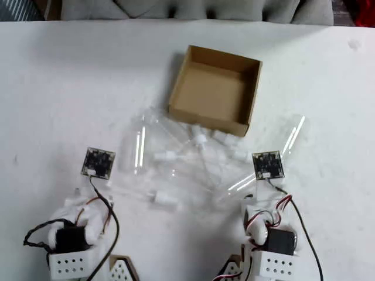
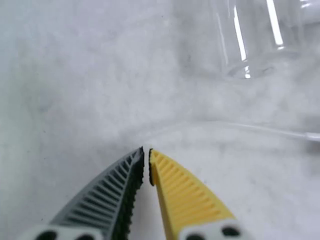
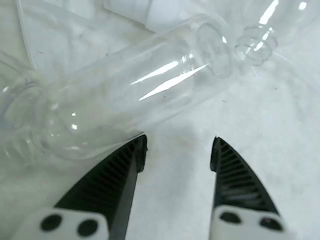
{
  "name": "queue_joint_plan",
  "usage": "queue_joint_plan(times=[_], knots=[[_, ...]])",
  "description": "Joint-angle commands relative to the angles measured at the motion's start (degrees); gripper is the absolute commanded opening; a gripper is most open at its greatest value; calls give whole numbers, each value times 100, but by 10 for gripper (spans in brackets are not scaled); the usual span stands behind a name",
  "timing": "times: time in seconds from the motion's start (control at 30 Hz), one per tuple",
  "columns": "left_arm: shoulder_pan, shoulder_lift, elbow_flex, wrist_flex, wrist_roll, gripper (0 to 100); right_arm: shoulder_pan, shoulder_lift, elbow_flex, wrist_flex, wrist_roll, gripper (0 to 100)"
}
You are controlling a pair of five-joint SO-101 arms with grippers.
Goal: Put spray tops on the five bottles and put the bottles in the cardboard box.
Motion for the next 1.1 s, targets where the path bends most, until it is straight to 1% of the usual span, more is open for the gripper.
queue_joint_plan(times=[0.0,0.3,0.37,0.5,0.77,0.87,1.0,1.07], knots=[[92,-101,0,26,-18,20,22,-75,44,40,44,174],[75,-110,-53,-9,-18,20,4,-75,44,13,53,176],[75,-110,-105,-176,-18,20,-127,-75,44,4,53,176],[75,-110,-158,-229,-18,20,-444,-75,44,31,53,176],[75,-110,-176,-290,-18,20,-409,-75,44,31,44,175],[66,-110,-308,-536,-18,20,-101,-75,44,31,53,174],[101,-110,-404,-738,-18,20,752,-84,44,4,9,173],[101,-110,-413,-967,-44,20,1095,-84,44,-40,9,173]])
